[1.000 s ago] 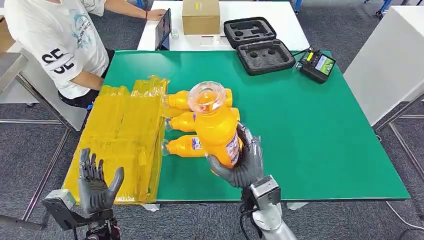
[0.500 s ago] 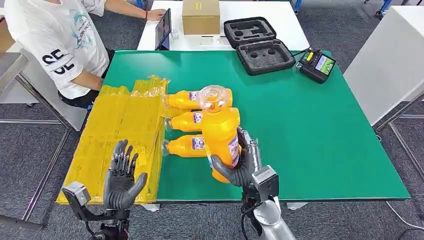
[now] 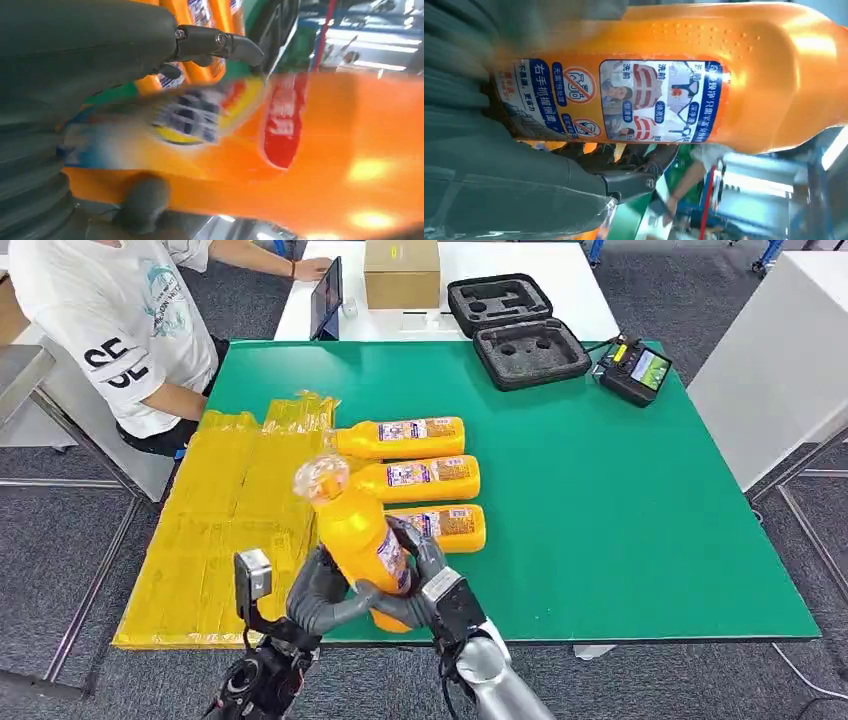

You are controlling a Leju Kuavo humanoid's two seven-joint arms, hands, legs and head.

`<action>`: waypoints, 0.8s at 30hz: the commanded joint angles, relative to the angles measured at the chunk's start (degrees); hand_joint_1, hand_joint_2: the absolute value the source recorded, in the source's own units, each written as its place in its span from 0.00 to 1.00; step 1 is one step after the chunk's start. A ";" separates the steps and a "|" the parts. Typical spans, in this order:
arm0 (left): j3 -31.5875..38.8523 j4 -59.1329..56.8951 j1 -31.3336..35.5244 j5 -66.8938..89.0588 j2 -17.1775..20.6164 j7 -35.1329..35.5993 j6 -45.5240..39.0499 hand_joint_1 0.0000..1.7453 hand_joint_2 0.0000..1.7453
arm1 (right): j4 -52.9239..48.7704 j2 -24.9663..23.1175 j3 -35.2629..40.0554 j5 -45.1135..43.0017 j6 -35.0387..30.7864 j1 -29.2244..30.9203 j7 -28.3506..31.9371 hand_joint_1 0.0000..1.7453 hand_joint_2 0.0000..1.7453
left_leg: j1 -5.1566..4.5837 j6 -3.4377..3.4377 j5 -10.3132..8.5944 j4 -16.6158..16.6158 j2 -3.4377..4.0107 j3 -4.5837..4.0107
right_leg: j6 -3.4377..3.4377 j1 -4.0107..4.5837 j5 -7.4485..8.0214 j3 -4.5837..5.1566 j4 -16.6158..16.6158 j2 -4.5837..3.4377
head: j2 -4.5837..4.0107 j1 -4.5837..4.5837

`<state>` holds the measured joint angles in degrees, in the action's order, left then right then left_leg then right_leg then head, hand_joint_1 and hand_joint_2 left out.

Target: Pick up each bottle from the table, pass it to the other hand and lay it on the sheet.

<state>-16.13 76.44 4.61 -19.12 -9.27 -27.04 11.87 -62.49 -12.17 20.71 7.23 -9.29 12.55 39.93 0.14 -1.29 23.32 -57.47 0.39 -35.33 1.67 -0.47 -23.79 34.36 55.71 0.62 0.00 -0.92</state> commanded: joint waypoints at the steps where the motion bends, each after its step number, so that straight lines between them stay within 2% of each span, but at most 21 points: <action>1: -3.41 -10.43 6.47 0.31 1.65 0.70 -1.34 0.00 1.00 | 10.74 -1.17 7.44 1.48 -1.36 4.89 0.07 1.00 1.00 | 0.05 0.10 0.12 0.07 0.03 0.36 | -0.07 0.03 -0.08 -0.33 -0.06 -0.12 | 0.00 0.02; 4: -3.24 -10.93 7.14 1.03 1.65 1.25 -3.40 0.00 1.00 | 12.39 -1.74 9.06 2.43 -0.94 5.97 0.07 0.98 1.00 | 0.03 0.06 0.06 0.02 0.06 0.11 | -0.04 0.01 -0.02 -0.09 -0.01 -0.11 | 0.00 -0.02; 10: -2.53 -12.52 8.52 -0.57 1.60 1.58 -3.54 0.00 1.00 | 16.64 -2.62 10.43 4.73 -0.94 7.45 0.07 0.99 1.00 | 0.06 0.10 0.11 0.01 0.05 0.22 | -0.08 0.04 -0.08 -0.20 -0.02 -0.13 | 0.00 0.00; 16: 0.97 -5.27 4.27 -1.90 3.96 -1.24 -6.01 0.00 1.00 | 21.30 -2.64 9.45 6.90 -0.08 7.75 0.07 1.00 1.00 | 0.06 0.10 0.16 0.05 0.11 0.33 | -0.08 0.04 -0.11 -0.28 -0.05 -0.19 | 0.00 0.00; 24: 0.92 -6.18 4.20 -1.45 3.04 -1.07 -5.74 0.00 1.00 | 20.79 -2.44 8.21 6.96 0.16 8.24 0.06 1.00 1.00 | 0.03 0.05 0.04 0.02 -0.06 0.06 | -0.04 0.02 -0.06 -0.03 -0.02 0.02 | 0.00 0.00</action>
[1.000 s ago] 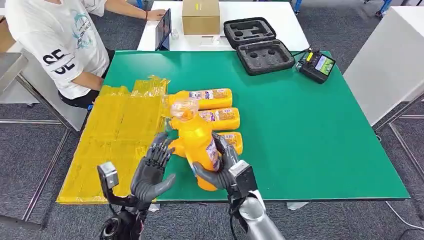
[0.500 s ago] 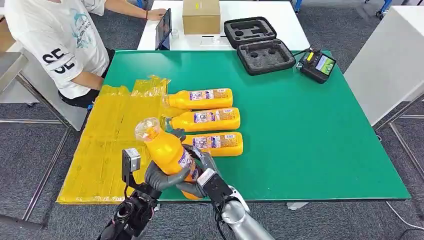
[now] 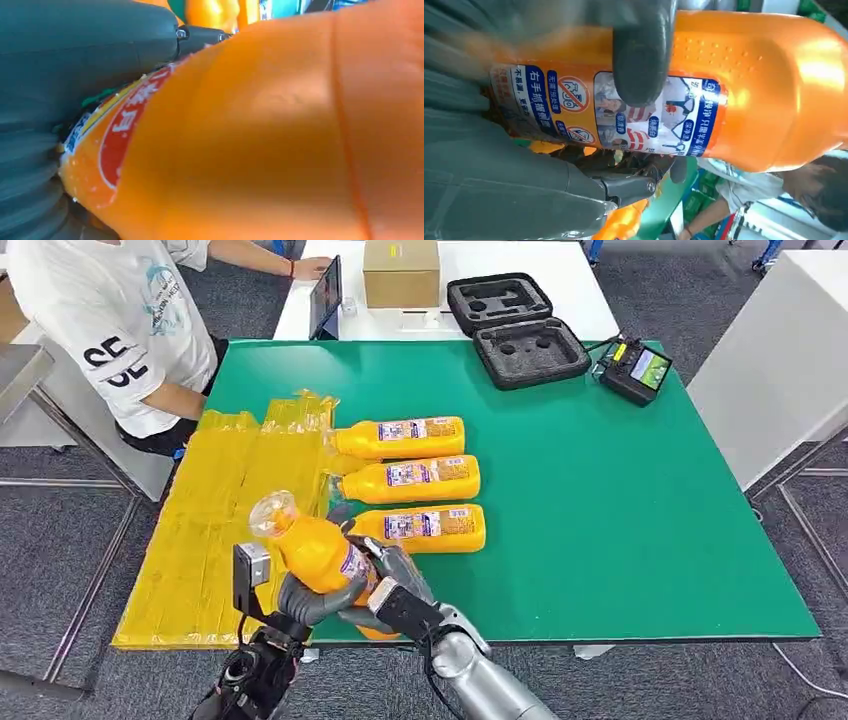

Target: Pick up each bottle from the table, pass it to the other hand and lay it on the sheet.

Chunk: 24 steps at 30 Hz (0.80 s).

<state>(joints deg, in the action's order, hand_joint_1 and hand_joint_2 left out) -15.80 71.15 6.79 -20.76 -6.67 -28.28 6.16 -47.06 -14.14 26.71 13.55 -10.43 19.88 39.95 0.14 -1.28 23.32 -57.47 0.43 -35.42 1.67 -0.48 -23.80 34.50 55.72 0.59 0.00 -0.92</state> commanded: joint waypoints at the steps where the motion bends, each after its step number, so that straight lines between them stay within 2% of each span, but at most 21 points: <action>1: 0.59 -0.89 2.02 0.19 0.44 0.18 -0.04 0.00 1.00 | 5.35 -0.47 2.21 0.64 1.29 0.90 0.04 1.00 1.00 | 0.05 0.07 0.09 0.01 -0.12 0.24 | -0.06 0.04 -0.10 -0.28 -0.03 0.04 | 0.00 0.00; 12: 0.62 -0.96 2.19 0.19 0.47 0.18 -0.05 0.00 1.00 | 5.32 -0.59 2.24 0.67 1.21 0.88 0.04 1.00 1.00 | 0.04 0.06 0.05 0.03 -0.10 0.16 | -0.05 0.02 -0.07 -0.19 -0.03 0.05 | 0.00 0.00; 13: 0.56 -1.27 2.31 0.18 0.43 0.17 -0.03 0.34 1.00 | 5.31 -0.54 2.23 0.69 1.21 0.87 0.03 0.99 1.00 | 0.07 0.08 0.11 0.01 -0.12 0.24 | -0.07 0.05 -0.12 -0.29 -0.03 0.04 | 0.00 0.00; 14: 0.44 -1.68 2.51 0.13 0.22 0.02 0.00 0.98 1.00 | 5.28 -0.59 2.15 0.78 1.07 0.90 0.00 1.00 1.00 | 0.05 0.07 0.07 0.03 -0.11 0.19 | -0.05 0.03 -0.08 -0.22 -0.03 0.05 | 0.00 0.00; 21: -0.50 -2.86 5.43 -1.98 -0.91 -0.21 0.56 1.00 1.00 | 5.70 -1.40 1.79 1.55 0.17 2.57 -0.57 0.98 1.00 | 0.05 0.05 0.03 -0.02 -0.18 0.09 | -0.04 0.03 -0.07 -0.12 0.00 0.12 | 0.00 0.00; 22: -0.74 -2.82 5.38 -2.15 -0.81 -0.23 0.33 1.00 1.00 | 5.78 -1.55 1.83 1.78 -0.31 2.64 -0.57 0.87 1.00 | 0.07 0.08 0.06 -0.04 -0.25 0.16 | -0.06 0.05 -0.12 -0.21 0.03 0.16 | 0.00 0.00; 23: -0.80 -2.79 5.23 -2.44 -0.78 -0.23 0.18 1.00 1.00 | 5.76 -1.60 1.87 2.09 -0.95 2.65 -0.60 0.80 1.00 | 0.05 0.05 0.03 -0.02 -0.20 0.10 | -0.04 0.04 -0.08 -0.15 0.00 0.15 | 0.00 0.02; 24: -1.01 -2.77 5.16 -2.52 -0.65 -0.23 0.15 1.00 1.00 | 5.65 -1.67 1.90 2.58 -1.80 2.59 -0.56 0.06 1.00 | 0.06 0.07 0.06 -0.02 -0.21 0.18 | -0.06 0.05 -0.11 -0.23 0.00 0.14 | 0.00 0.00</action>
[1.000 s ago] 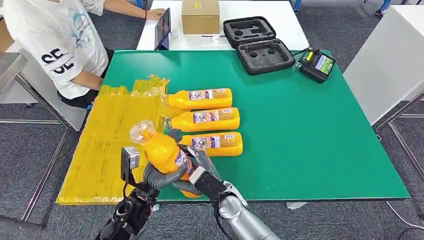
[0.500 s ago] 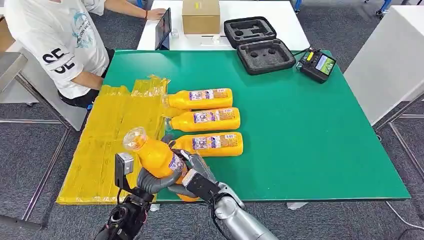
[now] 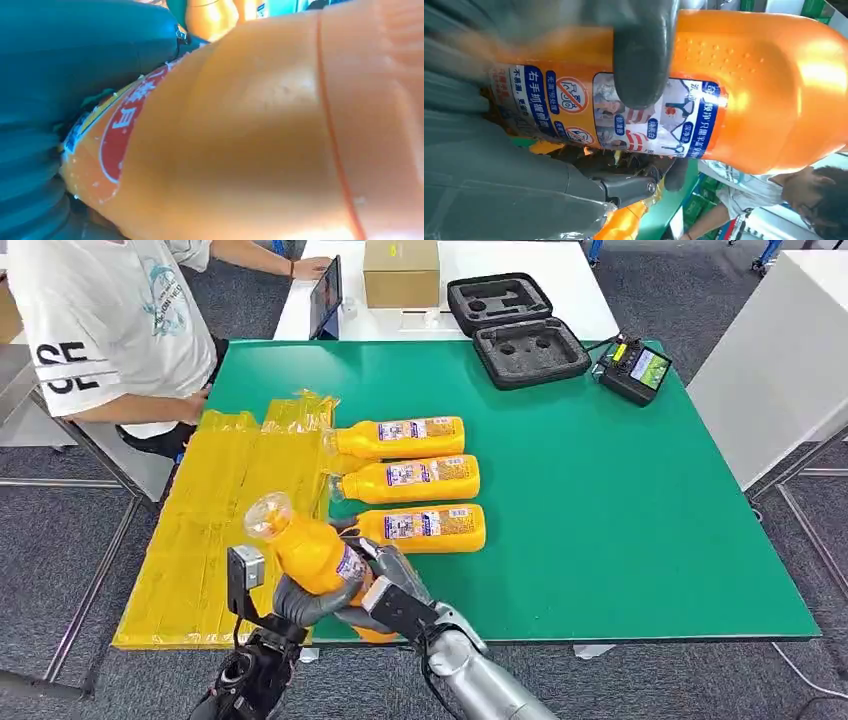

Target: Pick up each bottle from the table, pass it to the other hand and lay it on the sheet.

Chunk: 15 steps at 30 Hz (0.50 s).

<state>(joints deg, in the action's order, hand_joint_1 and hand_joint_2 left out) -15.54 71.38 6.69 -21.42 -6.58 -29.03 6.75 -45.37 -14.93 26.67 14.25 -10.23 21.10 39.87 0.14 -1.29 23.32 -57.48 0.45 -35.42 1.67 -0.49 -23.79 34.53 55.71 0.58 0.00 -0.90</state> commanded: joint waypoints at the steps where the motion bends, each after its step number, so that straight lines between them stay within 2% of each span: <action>1: -1.45 -3.08 5.21 -2.18 -0.66 0.49 -0.53 1.00 1.00 | 3.81 -0.92 2.04 2.43 -3.05 1.36 -0.49 0.00 1.00 | 0.04 0.06 0.04 0.01 -0.20 0.14 | -0.04 0.03 -0.08 -0.20 -0.02 0.14 | 0.00 -0.02; 6: -1.59 -2.85 5.59 -3.19 -0.40 0.18 -1.09 1.00 1.00 | 0.91 -0.88 1.78 3.52 -7.52 0.77 -0.98 0.00 1.00 | 0.05 0.09 0.14 0.01 -0.18 0.30 | -0.06 0.04 -0.17 -0.36 0.00 0.08 | 0.00 -0.02; 7: -1.75 -2.79 5.86 -3.21 -0.35 0.18 -1.15 1.00 1.00 | 0.39 -0.79 1.70 3.81 -8.33 0.69 -1.27 0.00 0.00 | 0.05 0.06 0.08 0.00 -0.17 0.17 | -0.04 0.04 -0.11 -0.23 -0.01 0.10 | 0.00 -0.02; 11: -2.03 -2.96 6.94 -3.94 -0.57 0.22 -2.02 1.00 1.00 | -2.31 -0.33 1.62 5.40 -10.99 0.18 -2.36 0.00 0.00 | 0.05 0.07 0.08 -0.03 -0.23 0.17 | -0.05 0.03 -0.13 -0.25 0.02 0.15 | 0.00 0.00; 15: -1.11 -2.41 7.25 -5.06 -0.87 -0.01 -4.92 1.00 1.00 | -9.01 0.48 2.37 10.94 -21.58 -1.83 -1.29 0.00 0.00 | 0.06 0.07 0.10 -0.03 -0.21 0.19 | -0.05 0.04 -0.13 -0.26 0.02 0.13 | 0.00 0.00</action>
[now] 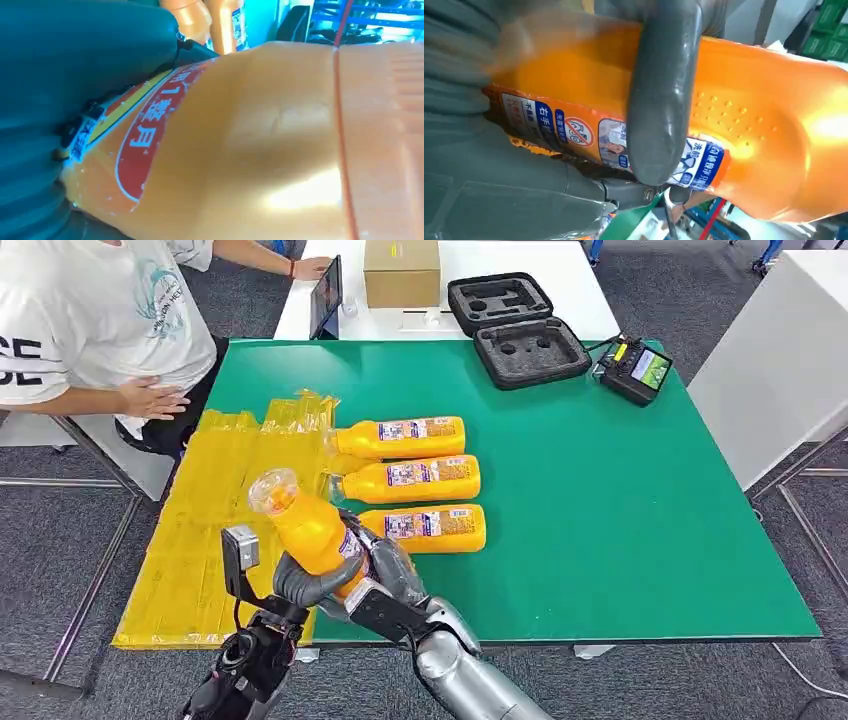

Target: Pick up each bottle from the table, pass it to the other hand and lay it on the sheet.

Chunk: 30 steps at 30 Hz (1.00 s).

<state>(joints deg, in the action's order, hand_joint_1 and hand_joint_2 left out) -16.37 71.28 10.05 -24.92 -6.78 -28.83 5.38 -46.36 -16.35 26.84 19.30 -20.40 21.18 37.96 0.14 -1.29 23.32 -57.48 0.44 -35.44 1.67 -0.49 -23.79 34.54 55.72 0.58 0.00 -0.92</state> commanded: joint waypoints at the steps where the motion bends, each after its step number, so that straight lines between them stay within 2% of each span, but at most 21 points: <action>1: 0.39 -2.35 3.90 -1.95 -0.74 -0.41 -4.64 1.00 1.00 | -11.29 2.45 2.96 9.07 -15.98 -2.90 0.65 0.00 0.00 | 0.04 0.05 0.05 -0.02 -0.16 0.08 | -0.04 0.03 -0.08 -0.14 0.01 0.11 | 0.00 0.00; 3: 1.57 -2.39 3.97 -1.29 -0.81 -1.56 -7.30 1.00 1.00 | -17.18 2.24 0.85 16.20 -19.60 -5.41 0.12 0.00 0.00 | 0.05 0.07 0.11 -0.04 -0.17 0.17 | -0.05 0.04 -0.14 -0.23 0.04 0.09 | 0.00 0.00; 7: 1.71 -2.44 4.12 -1.33 -0.50 -1.49 -7.26 1.00 1.00 | -19.51 2.65 1.61 16.92 -19.60 -6.48 -1.05 0.00 0.00 | 0.05 0.08 0.18 -0.07 -0.14 0.20 | -0.06 0.04 -0.18 -0.28 0.07 0.05 | 0.00 0.04; 8: 1.84 -2.41 4.08 -1.01 -0.61 -1.84 -7.74 0.90 1.00 | -19.99 2.55 1.08 17.71 -19.60 -6.74 -0.97 0.00 0.00 | 0.05 0.08 0.21 -0.01 -0.07 0.33 | -0.06 0.03 -0.19 -0.38 0.00 -0.04 | 0.00 0.02; 11: 3.77 -1.90 3.73 1.75 -0.64 -4.85 -12.56 0.96 1.00 | -27.31 0.32 -4.11 23.41 -19.60 -10.64 2.04 0.00 0.00 | 0.06 0.13 0.19 0.01 -0.14 0.37 | -0.11 0.04 -0.20 -0.44 0.01 0.01 | 0.00 0.02; 12: 5.57 -1.20 3.72 2.92 -0.72 -6.60 -15.80 0.95 1.00 | -33.37 -0.13 -5.42 25.65 -19.60 -12.71 2.04 0.00 0.00 | 0.06 0.13 0.19 -0.02 -0.18 0.32 | -0.11 0.04 -0.21 -0.41 0.03 0.07 | 0.00 0.02; 13: 6.01 -0.90 3.71 3.60 -0.70 -7.16 -16.94 0.91 1.00 | -34.60 -0.17 -5.47 25.90 -19.60 -13.35 2.04 0.00 0.00 | 0.06 0.15 0.23 -0.04 -0.19 0.34 | -0.13 0.04 -0.26 -0.41 0.08 0.07 | 0.00 0.02; 14: 8.43 0.91 3.53 4.67 -0.44 -8.18 -20.07 0.90 1.00 | -40.67 -0.92 -7.10 28.64 -19.60 -15.31 2.04 0.00 0.00 | 0.01 0.08 0.11 -0.04 -0.07 0.02 | -0.07 0.01 -0.11 -0.08 0.08 0.01 | 0.00 0.02; 15: 8.43 0.91 3.53 4.67 -0.44 -8.18 -20.07 0.88 1.00 | -40.67 -0.92 -7.10 28.64 -19.60 -15.31 2.04 0.00 0.00 | 0.02 0.07 0.09 -0.03 -0.04 -0.02 | -0.06 0.01 -0.07 -0.05 0.06 -0.02 | 0.00 0.02; 16: 10.54 2.47 3.25 5.22 -0.32 -9.40 -22.93 0.88 1.00 | -45.95 -1.20 -7.74 29.94 -19.60 -16.59 2.04 0.00 0.00 | 0.03 0.12 0.22 -0.11 -0.05 0.11 | -0.10 0.02 -0.21 -0.16 0.17 -0.05 | 0.00 0.02; 17: 10.54 2.47 3.25 5.22 -0.32 -9.40 -22.93 0.88 1.00 | -45.95 -1.20 -7.74 29.94 -19.60 -16.59 2.04 0.00 0.00 | -0.01 0.08 0.11 -0.09 0.01 -0.10 | -0.06 0.01 -0.09 0.06 0.16 -0.07 | 0.00 0.04; 19: 10.54 2.47 3.25 5.22 -0.32 -9.40 -22.93 0.88 1.00 | -45.95 -1.20 -7.74 29.94 -19.60 -16.59 2.04 0.00 0.00 | 0.00 0.07 0.10 0.01 0.05 0.04 | -0.06 0.01 -0.05 -0.07 0.05 -0.17 | 0.00 0.11; 21: 11.47 3.52 2.89 4.90 -0.14 -9.25 -23.37 0.85 1.00 | -48.36 -1.44 -8.08 31.35 -19.60 -17.36 2.04 0.00 0.00 | 0.11 0.21 0.27 -0.02 0.31 0.22 | -0.26 0.09 0.00 -0.12 0.02 -0.40 | 0.00 -0.37; 24: 12.91 5.10 2.24 6.22 -0.13 -11.17 -26.53 0.86 1.00 | -50.08 -1.39 -7.63 31.91 -19.60 -18.05 2.04 0.00 0.00 | 0.12 0.11 0.07 -0.05 -0.29 0.10 | -0.20 0.05 -0.18 -0.15 0.07 0.24 | 0.00 -0.28; 25: 13.31 5.78 1.95 6.73 -0.16 -11.17 -27.51 0.88 1.00 | -49.83 -1.48 -7.59 31.99 -19.60 -17.93 2.04 0.00 0.00 | 0.09 0.12 0.00 -0.01 -0.10 -0.06 | -0.19 0.02 -0.05 0.02 0.05 0.12 | 0.00 -0.28; 27: 14.56 7.31 1.44 7.86 -0.37 -11.17 -29.88 0.83 1.00 | -48.81 -1.62 -7.78 32.36 -19.60 -17.33 2.04 0.00 0.00 | 0.11 0.14 0.03 0.01 0.08 -0.03 | -0.20 0.03 0.00 0.01 0.04 -0.06 | 0.00 -0.28; 28: 15.11 7.64 1.27 8.14 -0.57 -11.17 -30.37 0.86 1.00 | -48.73 -1.86 -8.00 32.88 -19.60 -17.09 2.04 0.00 0.00 | 0.12 0.17 0.12 0.02 0.18 0.16 | -0.22 0.05 -0.05 -0.14 0.02 -0.20 | 0.00 -0.33; 30: 16.24 8.70 1.25 9.91 -0.88 -11.17 -31.88 0.82 1.00 | -48.95 -2.10 -8.03 33.04 -19.60 -16.78 2.04 0.00 0.00 | 0.14 0.18 0.07 0.02 0.03 0.11 | -0.22 0.07 -0.05 -0.11 0.02 -0.06 | 0.00 -0.28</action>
<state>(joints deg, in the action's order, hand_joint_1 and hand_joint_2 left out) -5.62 76.76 11.26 -18.07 -7.47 -39.85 -22.38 -91.95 -15.87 19.89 51.43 -39.98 5.86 40.04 0.23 -1.19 23.25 -57.47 0.48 -35.57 1.51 -0.45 -23.70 34.65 55.72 0.59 0.00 -1.20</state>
